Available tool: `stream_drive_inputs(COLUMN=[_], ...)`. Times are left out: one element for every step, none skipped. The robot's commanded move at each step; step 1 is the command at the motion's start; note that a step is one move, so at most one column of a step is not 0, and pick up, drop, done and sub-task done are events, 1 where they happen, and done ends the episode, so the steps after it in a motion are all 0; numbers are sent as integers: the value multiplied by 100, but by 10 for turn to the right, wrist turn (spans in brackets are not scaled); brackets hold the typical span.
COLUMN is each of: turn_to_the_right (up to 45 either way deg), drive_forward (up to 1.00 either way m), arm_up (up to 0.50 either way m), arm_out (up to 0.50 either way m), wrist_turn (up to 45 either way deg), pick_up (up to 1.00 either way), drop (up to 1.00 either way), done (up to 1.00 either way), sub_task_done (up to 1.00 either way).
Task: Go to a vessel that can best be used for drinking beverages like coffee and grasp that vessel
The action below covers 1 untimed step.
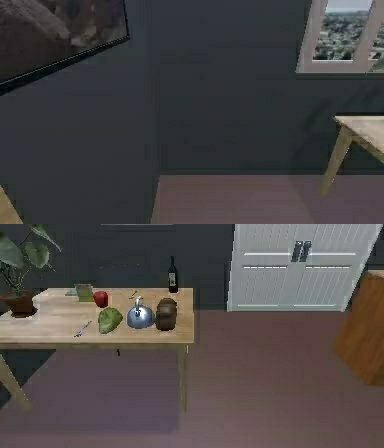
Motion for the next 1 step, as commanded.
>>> stream_drive_inputs(turn_to_the_right=[450], drive_forward=[0], arm_up=[0], arm_out=[0], wrist_turn=[0], pick_up=[0], drop=[0], done=[0], sub_task_done=[0])
